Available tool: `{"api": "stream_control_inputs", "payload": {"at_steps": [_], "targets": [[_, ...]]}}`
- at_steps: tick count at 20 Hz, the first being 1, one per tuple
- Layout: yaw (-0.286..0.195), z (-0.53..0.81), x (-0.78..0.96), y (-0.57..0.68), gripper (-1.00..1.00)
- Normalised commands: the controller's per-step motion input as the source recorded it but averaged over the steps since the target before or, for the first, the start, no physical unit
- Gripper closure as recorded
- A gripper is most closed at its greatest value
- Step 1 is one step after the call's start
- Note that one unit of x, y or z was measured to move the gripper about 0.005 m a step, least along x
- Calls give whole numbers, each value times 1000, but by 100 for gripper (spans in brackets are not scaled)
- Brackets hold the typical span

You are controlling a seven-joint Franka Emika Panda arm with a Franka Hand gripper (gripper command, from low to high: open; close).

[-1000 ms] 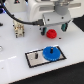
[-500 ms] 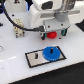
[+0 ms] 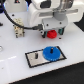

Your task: Insert the blue gear onto the right peg, followed by the red gear

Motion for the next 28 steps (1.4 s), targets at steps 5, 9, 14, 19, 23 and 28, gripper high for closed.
{"api": "stream_control_inputs", "payload": {"at_steps": [5, 9, 14, 19, 23, 28], "targets": [[0, 203, -34, 9, 100], [0, 553, 254, 0, 100], [0, 550, 530, -65, 100], [0, 450, 761, -167, 100], [0, 326, 692, -277, 100], [0, 281, 662, -256, 100]]}}
